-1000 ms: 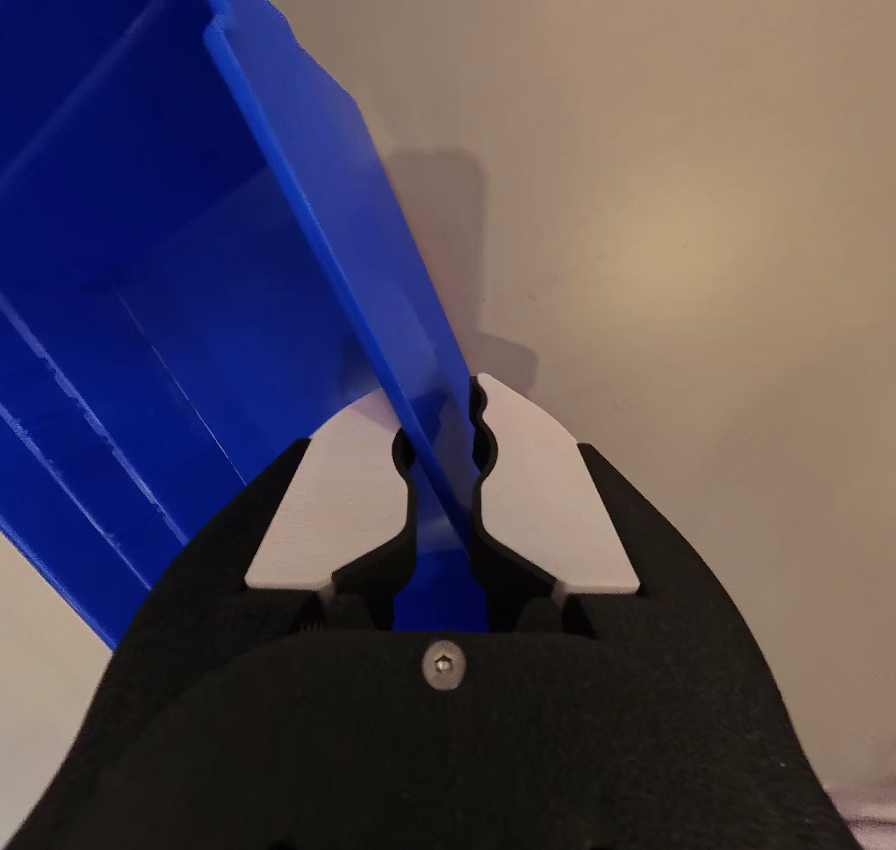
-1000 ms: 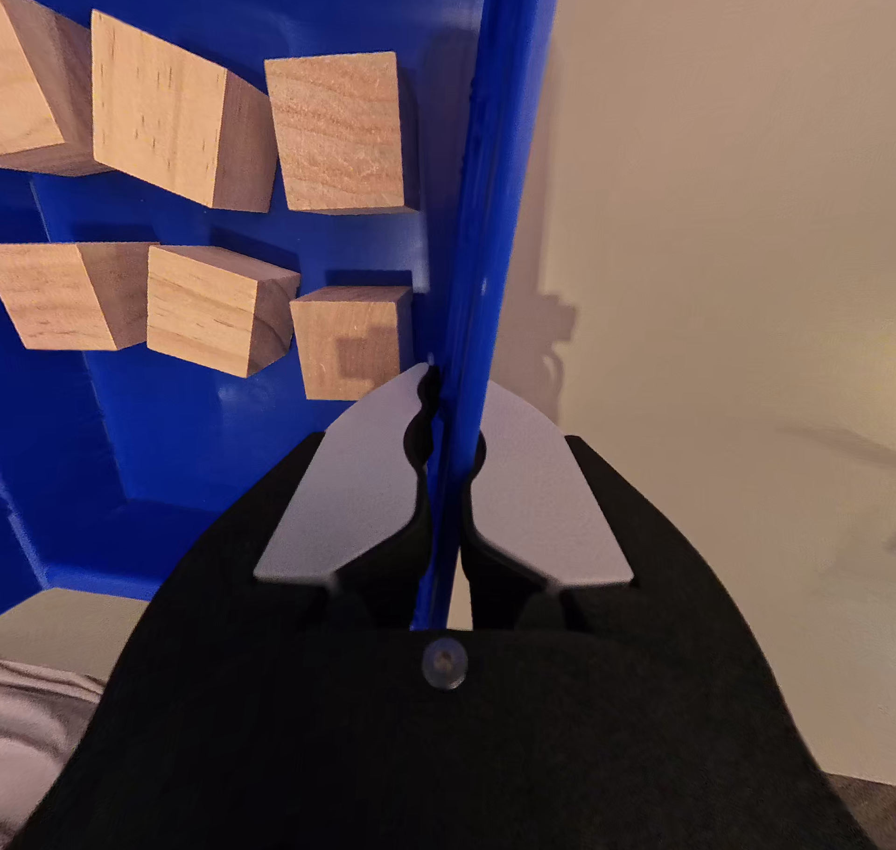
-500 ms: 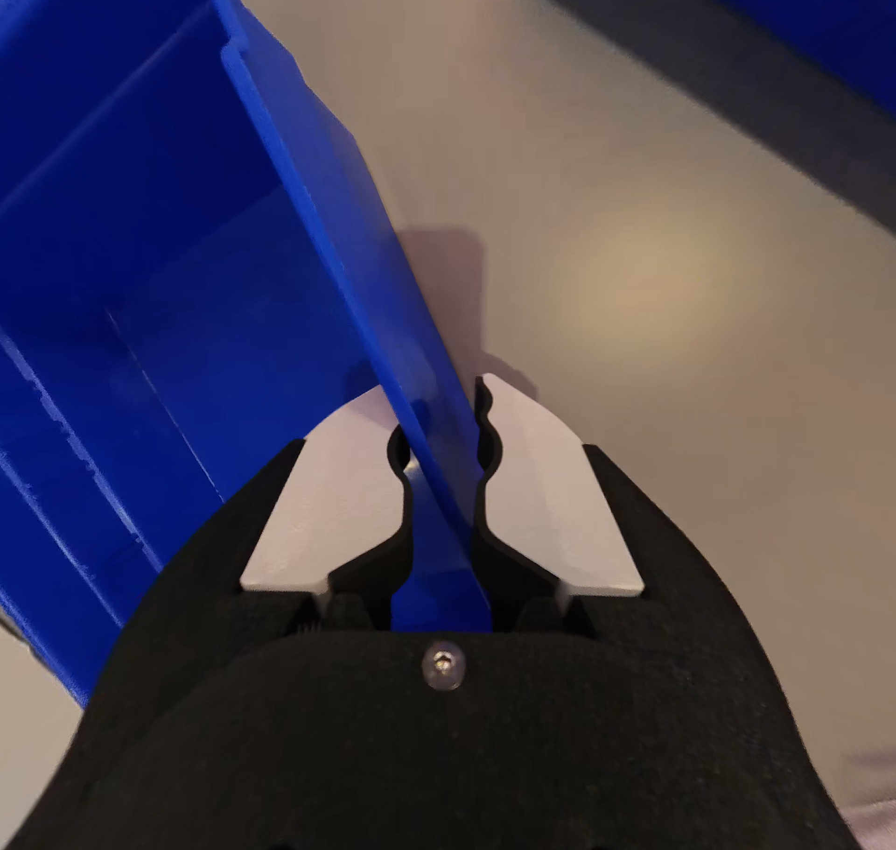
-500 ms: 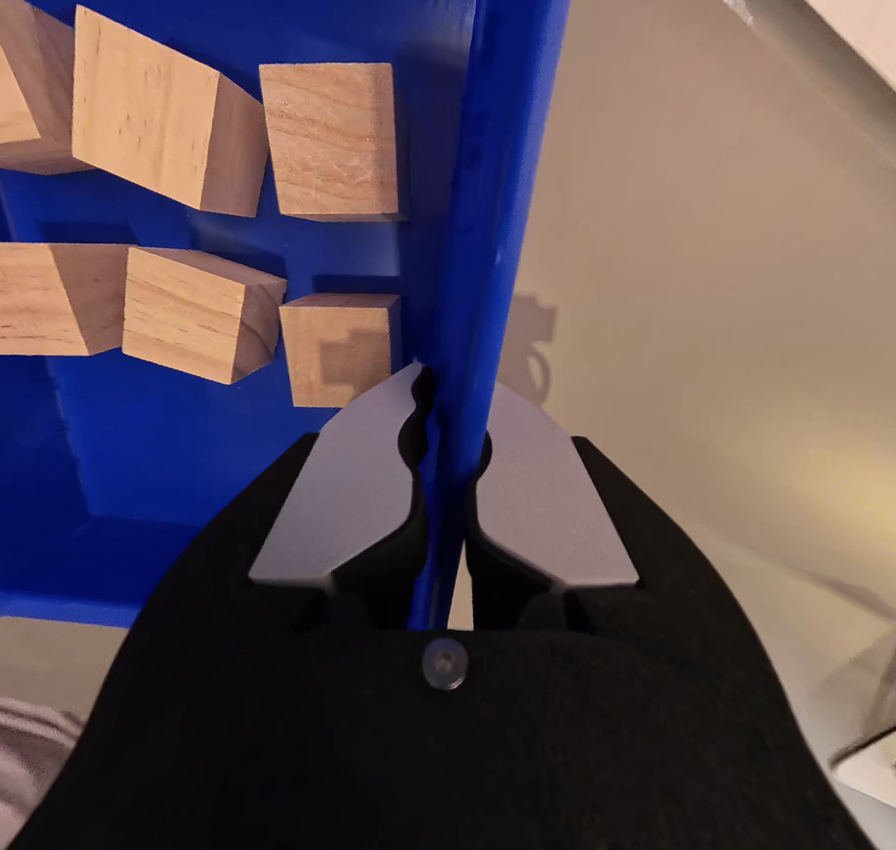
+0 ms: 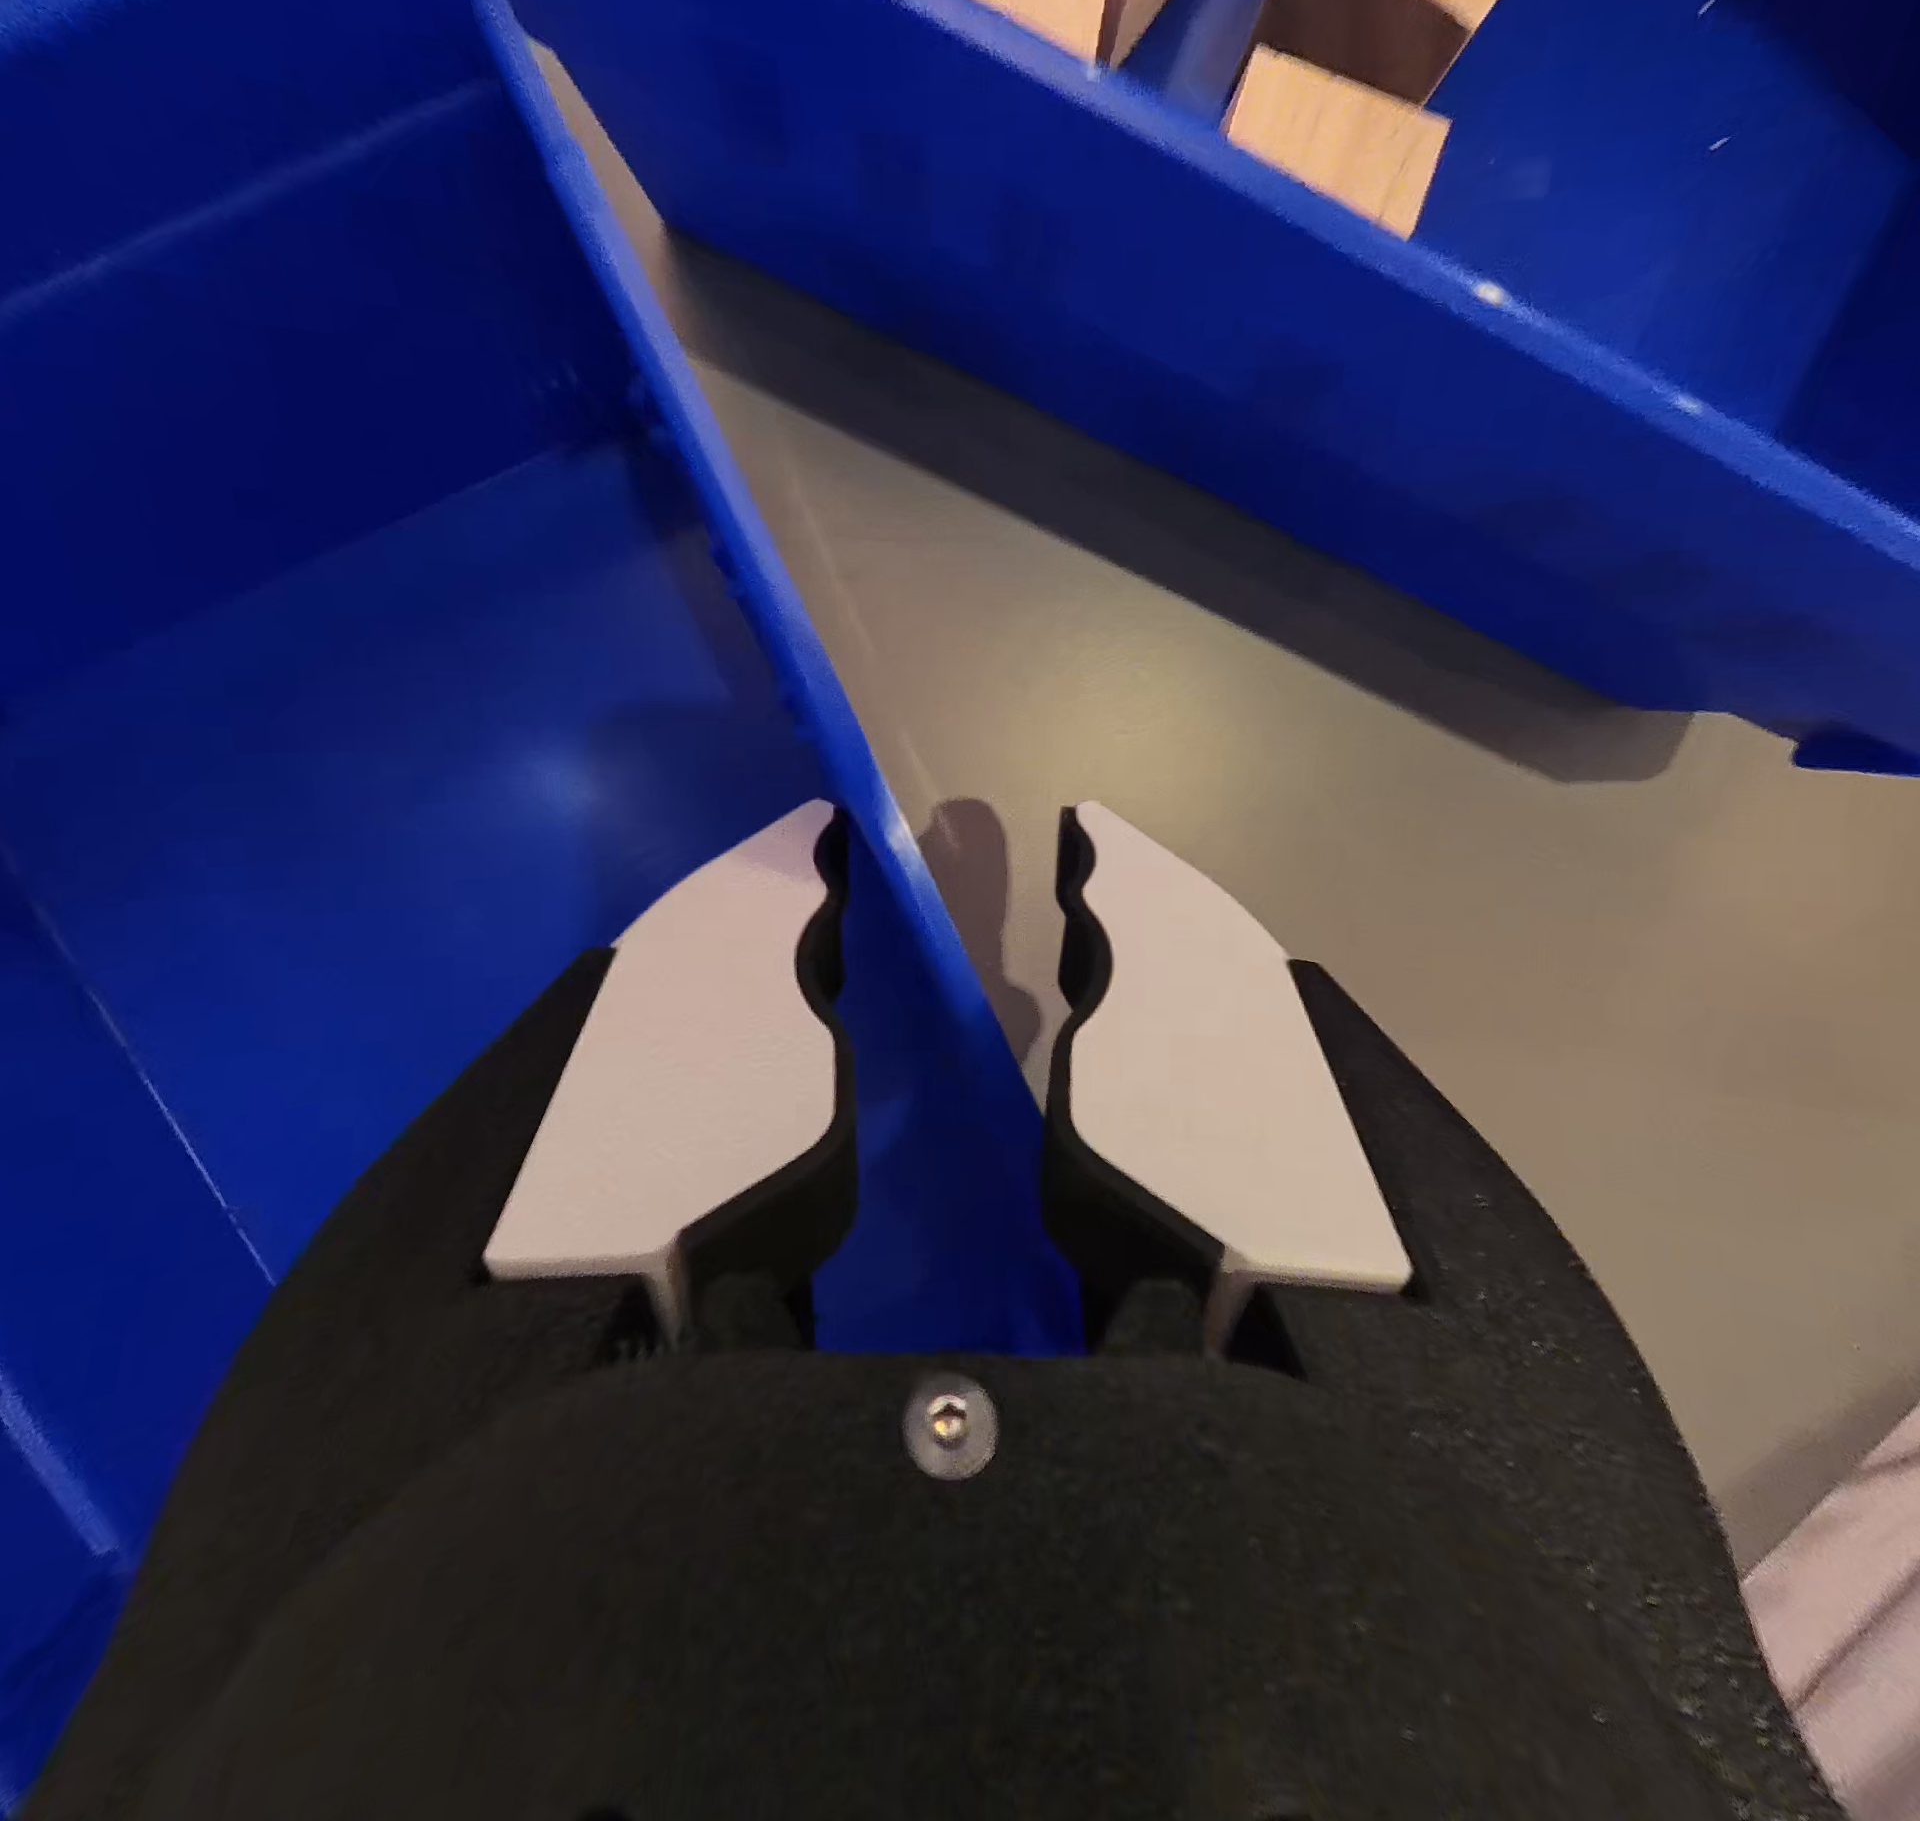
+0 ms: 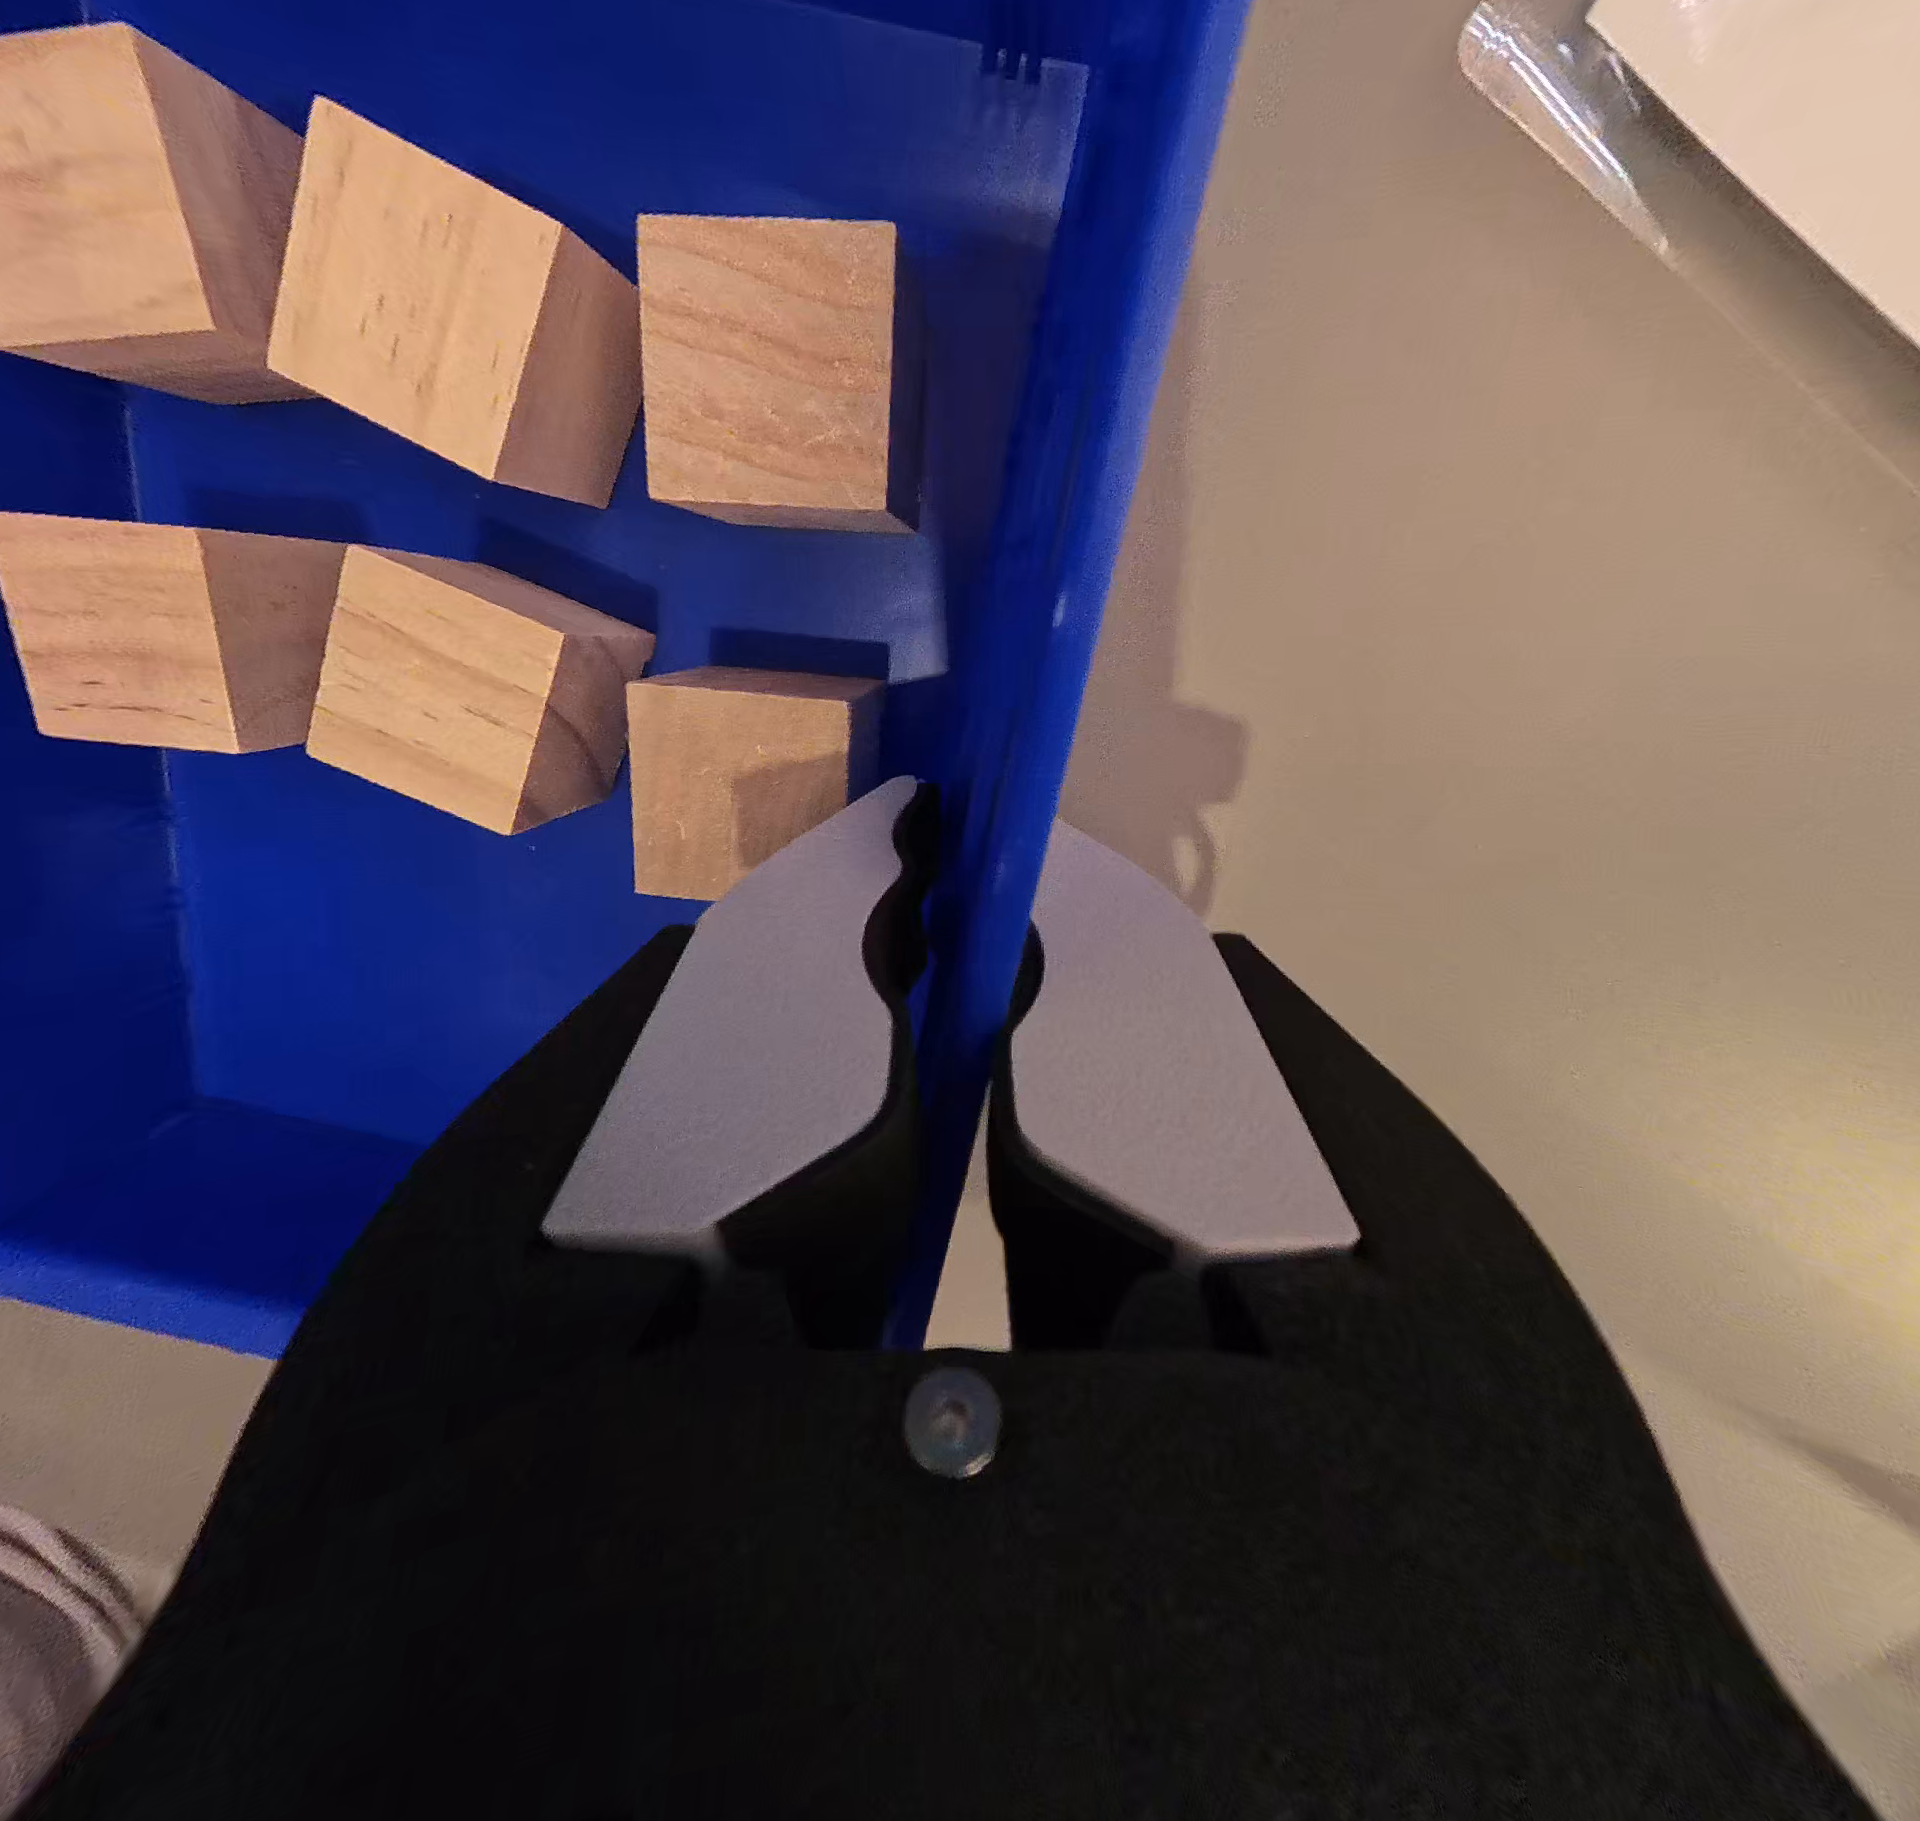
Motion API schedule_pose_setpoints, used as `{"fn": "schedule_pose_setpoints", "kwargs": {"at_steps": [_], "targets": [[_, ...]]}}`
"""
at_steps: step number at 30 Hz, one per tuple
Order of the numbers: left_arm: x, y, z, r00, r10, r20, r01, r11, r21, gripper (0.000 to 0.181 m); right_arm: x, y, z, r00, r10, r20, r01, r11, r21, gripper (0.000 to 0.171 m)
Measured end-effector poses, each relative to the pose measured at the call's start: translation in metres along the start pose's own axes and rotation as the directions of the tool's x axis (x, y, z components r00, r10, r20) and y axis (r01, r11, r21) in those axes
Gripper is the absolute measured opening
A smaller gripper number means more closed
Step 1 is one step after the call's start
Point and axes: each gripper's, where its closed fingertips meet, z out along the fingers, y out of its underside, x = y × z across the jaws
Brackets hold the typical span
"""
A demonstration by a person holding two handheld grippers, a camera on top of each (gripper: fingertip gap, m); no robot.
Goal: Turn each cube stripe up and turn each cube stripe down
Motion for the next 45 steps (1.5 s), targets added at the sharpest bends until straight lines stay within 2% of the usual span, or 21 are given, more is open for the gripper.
{"fn": "schedule_pose_setpoints", "kwargs": {"at_steps": [4,10,13,16,18,20,23,24,28,31,37,40,43,45], "targets": [[-0.003,-0.014,-0.024,0.999,-0.025,-0.037,0.029,0.994,0.105,0.040,0.000,0.000,0.000,1.000,-0.012,-0.017,0.012,1.000,0.001,0.008],[-0.025,-0.007,-0.086,0.998,0.010,0.066,-0.020,0.987,0.159,0.050,0.000,-0.004,0.001,0.999,-0.021,-0.027,0.022,0.999,0.028,0.009],[-0.064,0.014,-0.120,0.980,-0.053,0.193,0.022,0.987,0.157,0.041,0.000,-0.004,0.002,1.000,-0.012,-0.009,0.012,0.999,0.029,0.008],[-0.126,0.050,-0.139,0.934,-0.176,0.310,0.141,0.981,0.132,0.042,0.000,-0.003,0.001,1.000,-0.020,0.009,0.020,1.000,0.022,0.008],[-0.162,0.079,-0.139,0.910,-0.265,0.318,0.248,0.964,0.094,0.049,0.000,-0.003,0.001,0.999,-0.032,0.005,0.032,0.999,0.002,0.008],[-0.182,0.101,-0.130,0.911,-0.311,0.270,0.306,0.950,0.062,0.050,0.002,-0.003,0.001,0.999,-0.040,0.005,0.040,0.999,-0.008,0.008],[-0.168,0.107,-0.113,0.944,-0.327,0.049,0.326,0.945,0.032,0.046,0.005,-0.006,0.002,1.000,-0.014,0.026,0.014,1.000,-0.001,0.008],[-0.165,0.109,-0.110,0.939,-0.343,0.019,0.343,0.939,0.017,0.044,0.006,-0.006,0.002,1.000,-0.008,0.030,0.008,1.000,0.000,0.008],[-0.164,0.127,-0.095,0.933,-0.356,0.044,0.359,0.927,-0.105,0.043,0.007,-0.006,0.002,0.999,-0.002,0.042,0.002,1.000,-0.002,0.007],[-0.149,0.123,-0.086,0.933,-0.353,-0.067,0.342,0.930,-0.132,0.035,0.008,-0.005,0.001,0.999,0.009,0.054,-0.009,1.000,-0.003,0.007],[-0.144,0.122,-0.074,0.930,-0.357,-0.083,0.342,0.926,-0.158,0.039,0.011,-0.004,0.001,0.997,0.032,0.068,-0.031,0.999,-0.009,0.006],[-0.124,0.115,-0.071,0.931,-0.331,-0.156,0.304,0.937,-0.171,0.039,0.016,-0.004,0.000,0.998,0.038,0.052,-0.038,0.999,-0.013,0.006],[-0.109,0.107,-0.069,0.930,-0.290,-0.225,0.257,0.952,-0.165,0.035,0.025,-0.002,-0.002,0.996,0.078,0.049,-0.078,0.997,-0.011,0.006],[-0.107,0.098,-0.075,0.910,-0.310,-0.277,0.285,0.950,-0.126,0.025,0.030,0.001,-0.003,0.994,0.089,0.060,-0.089,0.996,-0.005,0.006]]}}
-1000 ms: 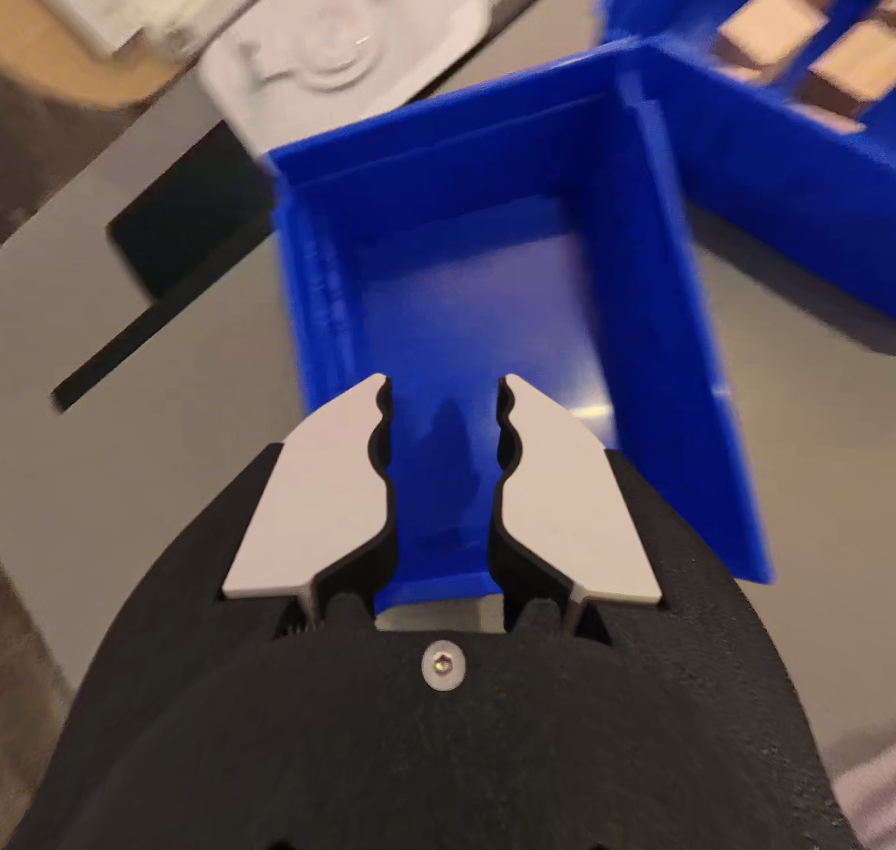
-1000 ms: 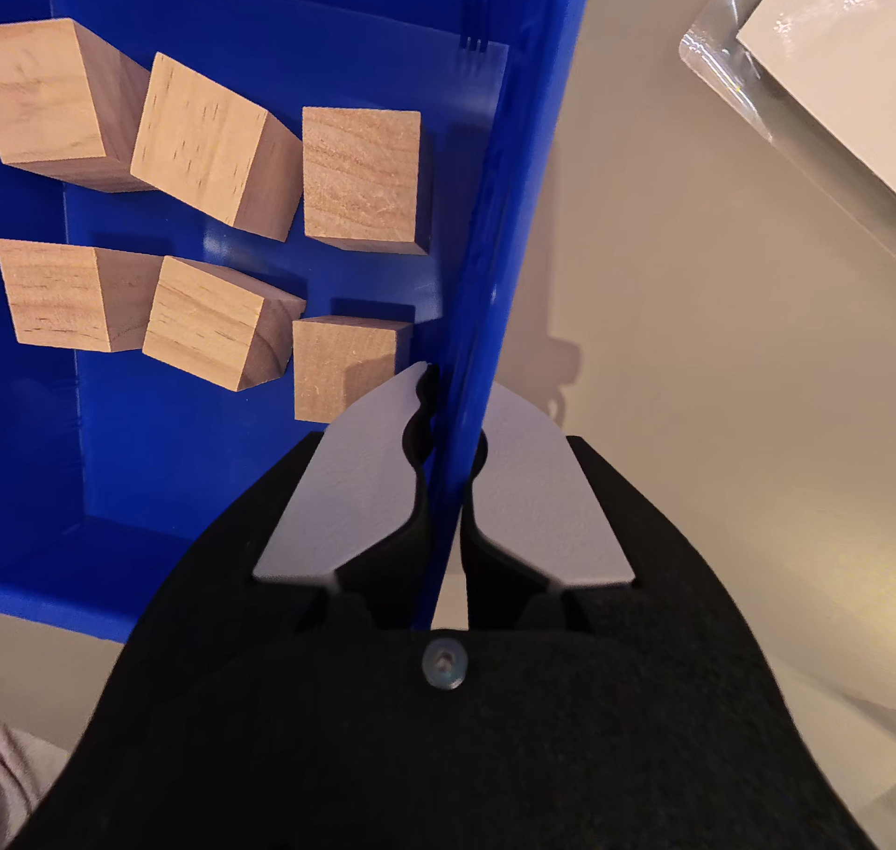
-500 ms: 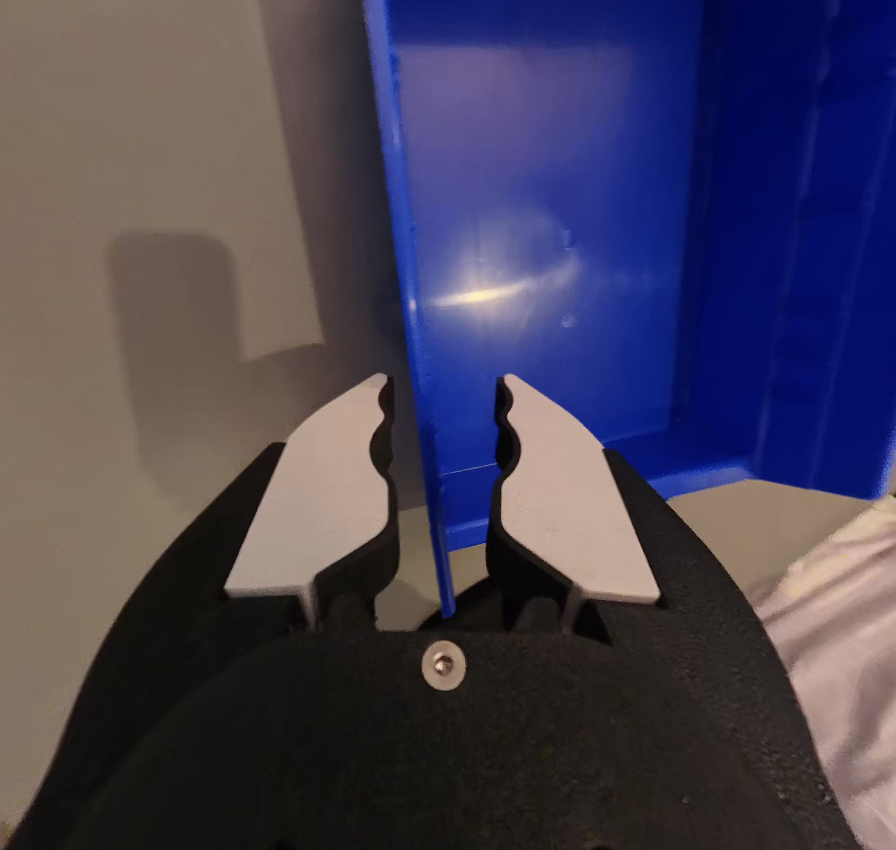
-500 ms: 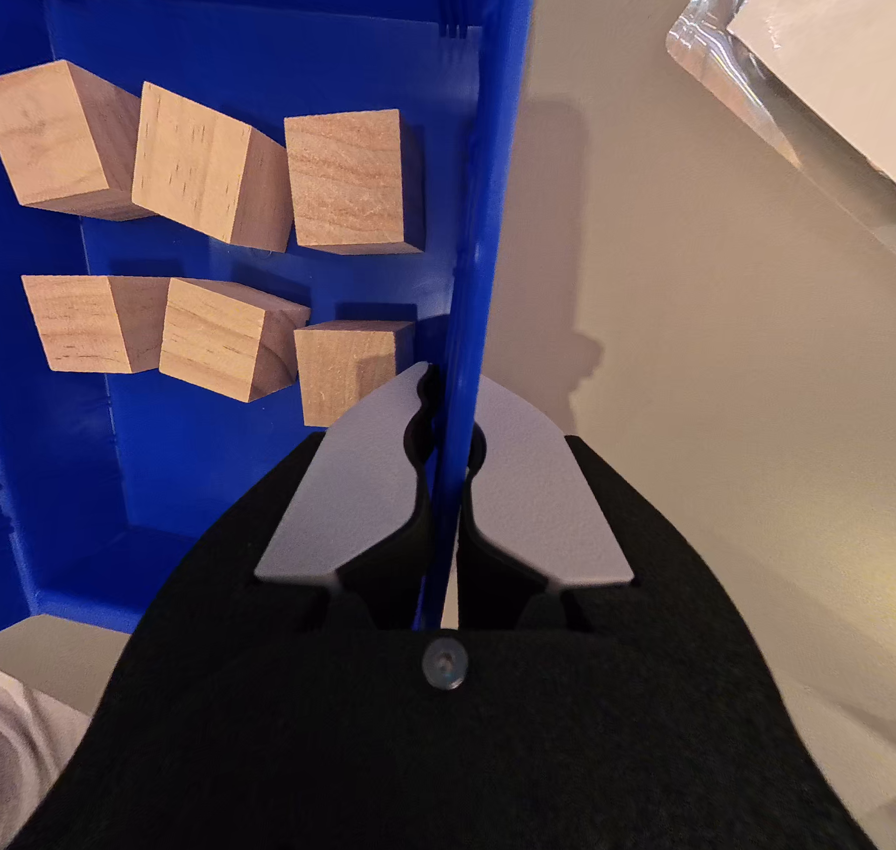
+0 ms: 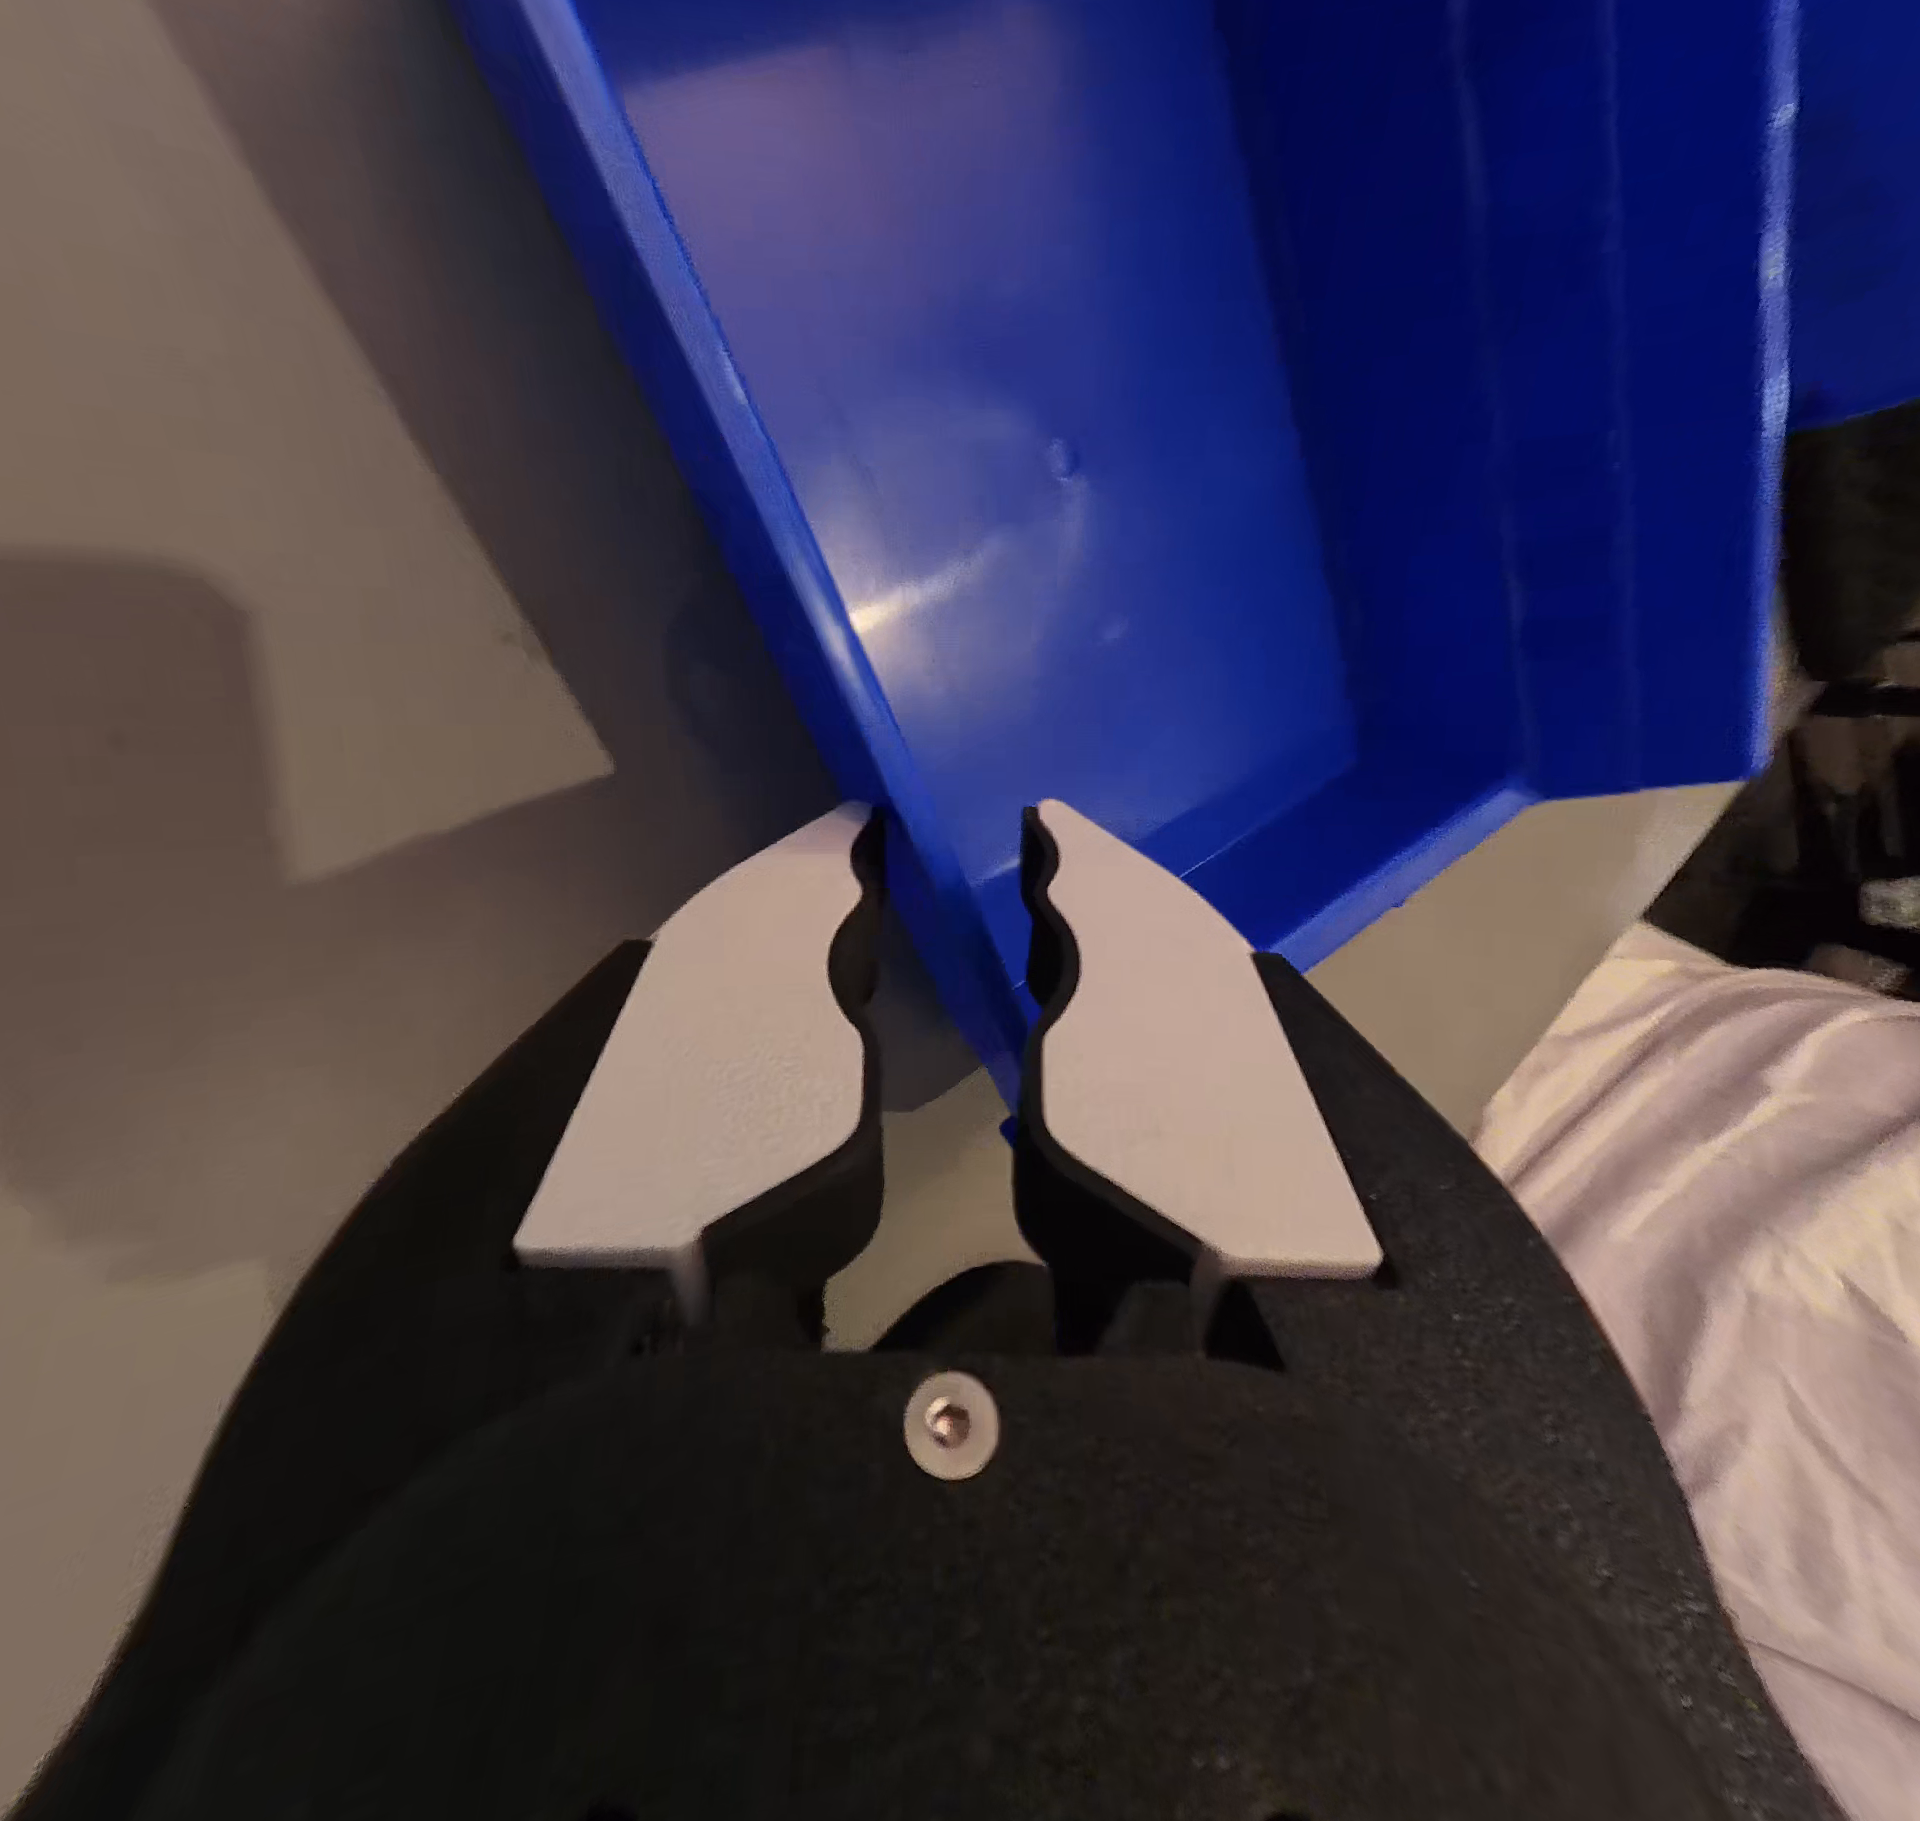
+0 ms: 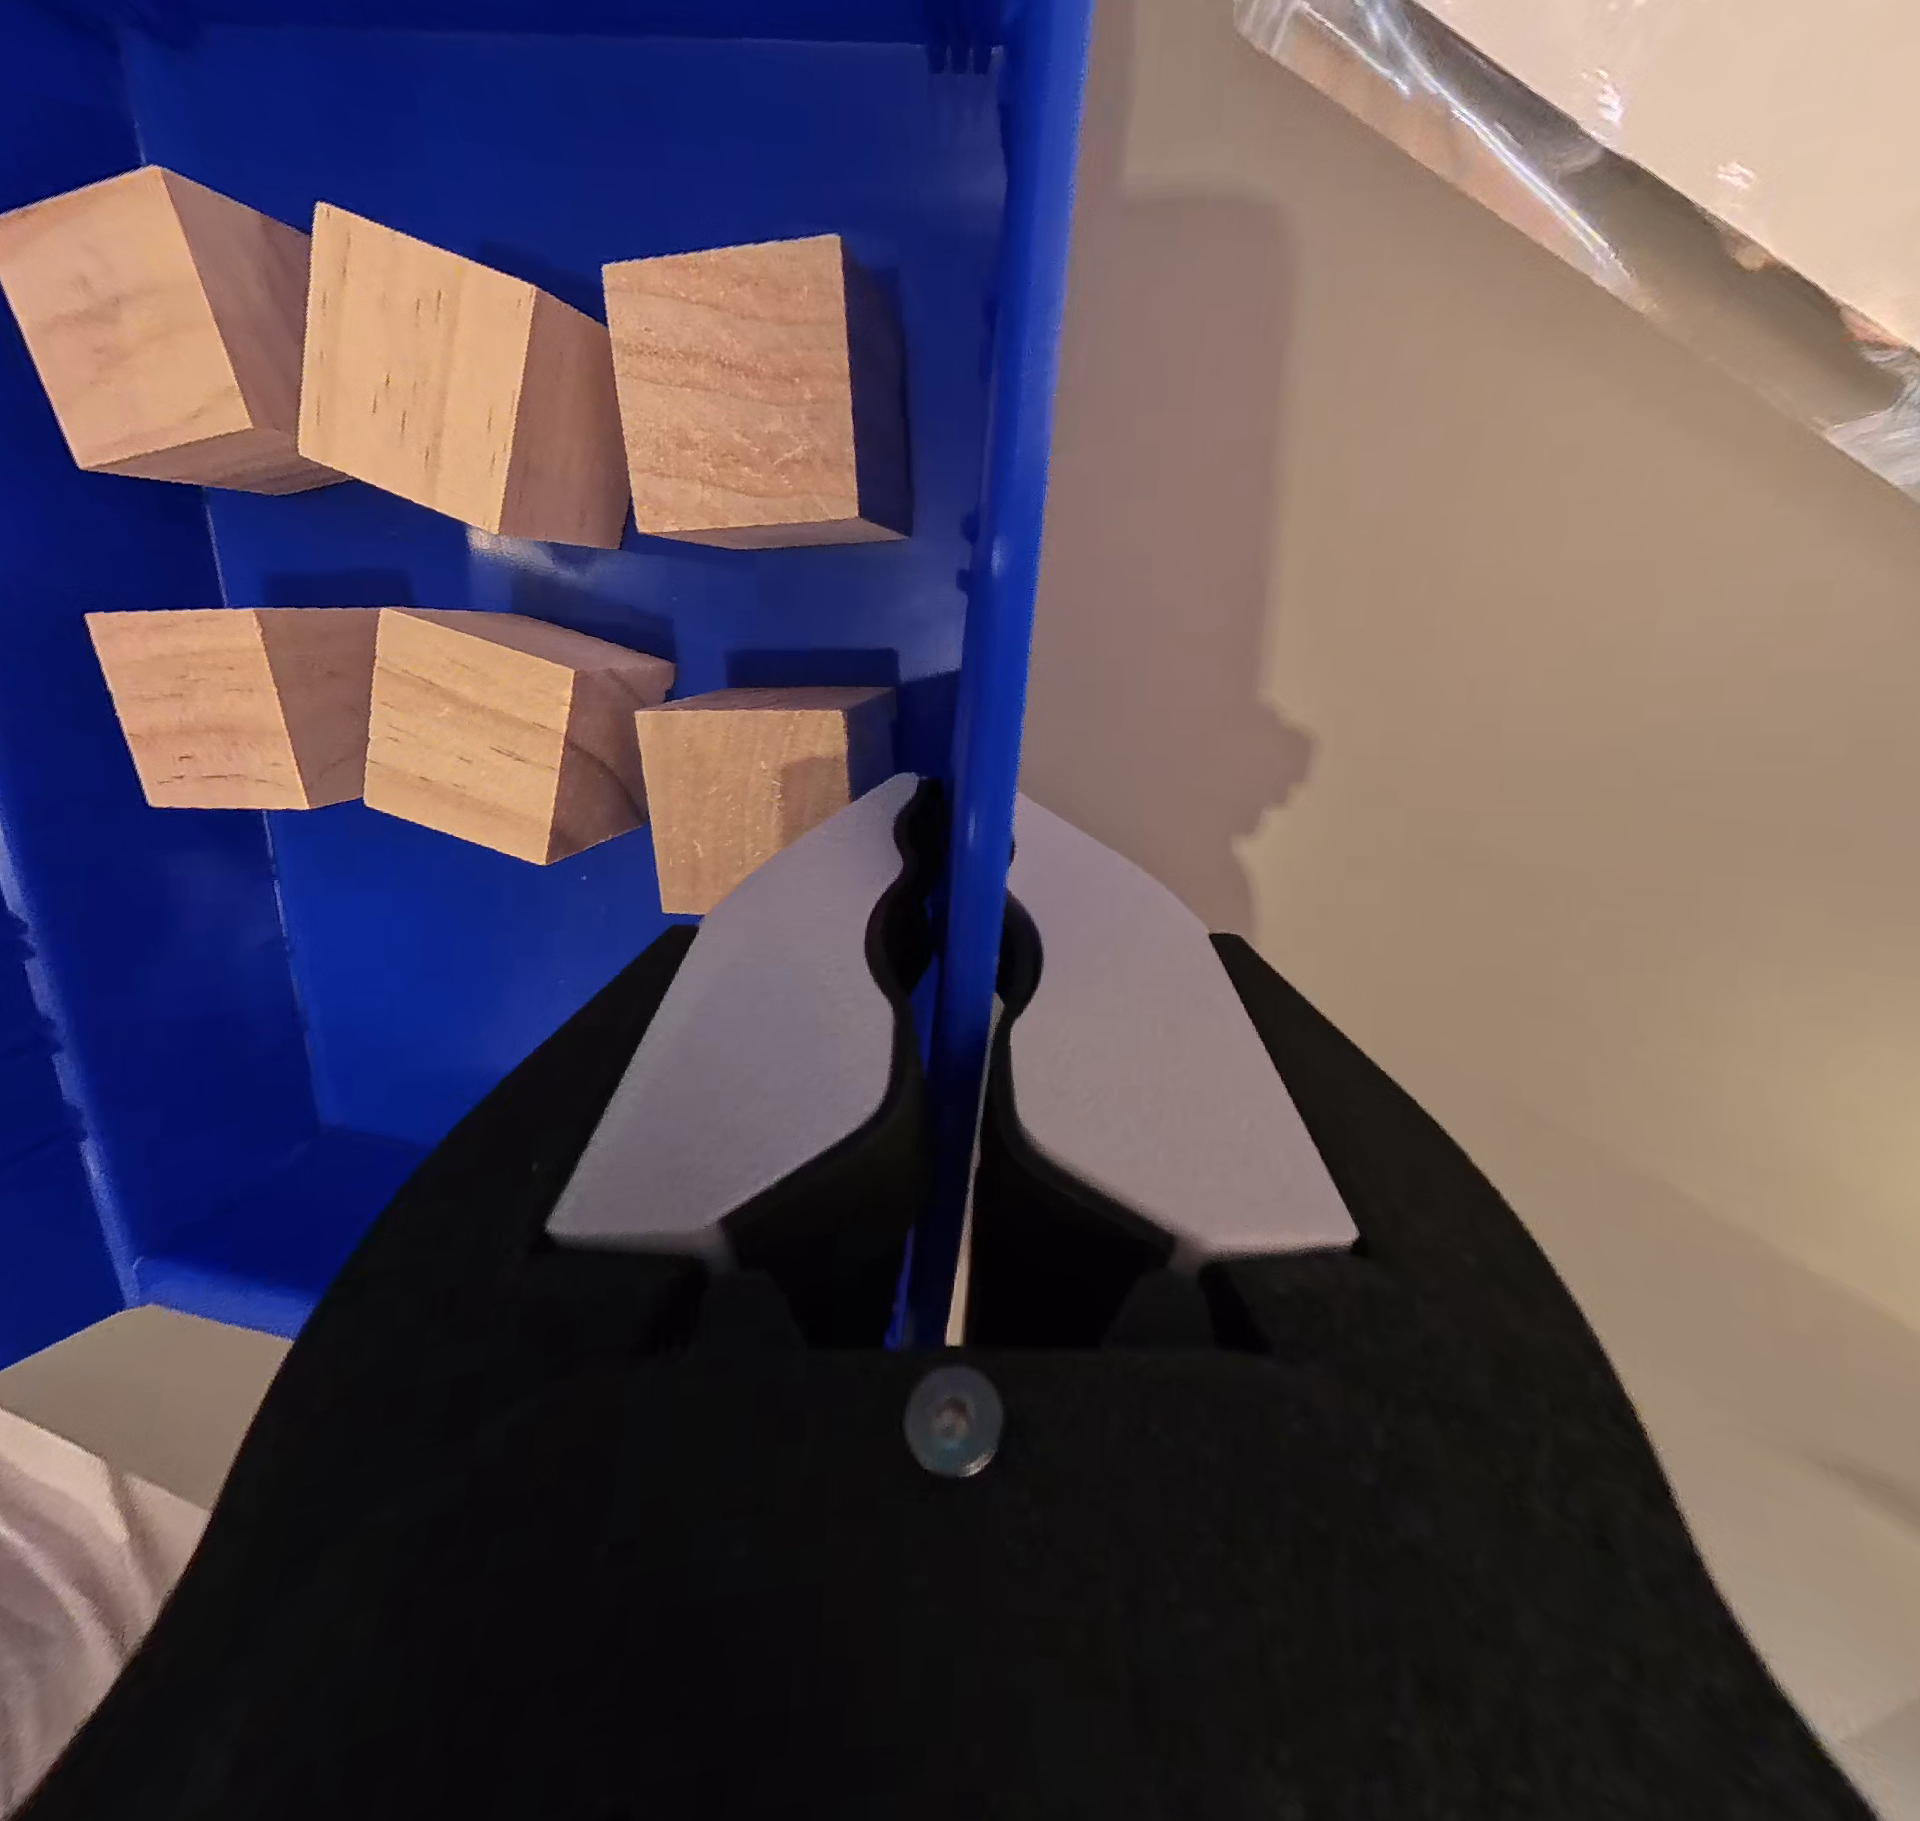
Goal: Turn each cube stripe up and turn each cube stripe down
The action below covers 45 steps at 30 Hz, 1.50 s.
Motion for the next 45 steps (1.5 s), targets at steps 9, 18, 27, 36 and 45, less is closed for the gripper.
{"fn": "schedule_pose_setpoints", "kwargs": {"at_steps": [9,18,27,36,45], "targets": [[0.007,-0.018,-0.107,0.986,-0.028,-0.162,0.095,0.901,0.423,0.013,0.020,0.010,-0.023,1.000,0.024,-0.010,-0.024,1.000,0.007,0.007],[0.019,0.027,-0.238,0.984,-0.037,0.173,-0.107,0.650,0.753,0.024,0.010,0.004,-0.090,0.999,0.039,0.018,-0.039,0.999,0.034,0.008],[0.021,0.066,-0.290,0.890,-0.193,0.414,-0.261,0.530,0.807,0.038,-0.088,-0.075,-0.175,0.997,-0.060,-0.048,0.063,0.995,0.071,0.008],[0.016,0.091,-0.291,0.882,-0.256,0.395,-0.200,0.554,0.808,0.039,-0.287,-0.184,-0.127,0.960,-0.248,0.132,0.238,0.967,0.092,0.007],[0.015,0.120,-0.322,0.814,-0.421,0.400,-0.197,0.447,0.873,0.039,-0.473,-0.239,-0.043,0.891,-0.334,0.308,0.317,0.942,0.107,0.008]]}}
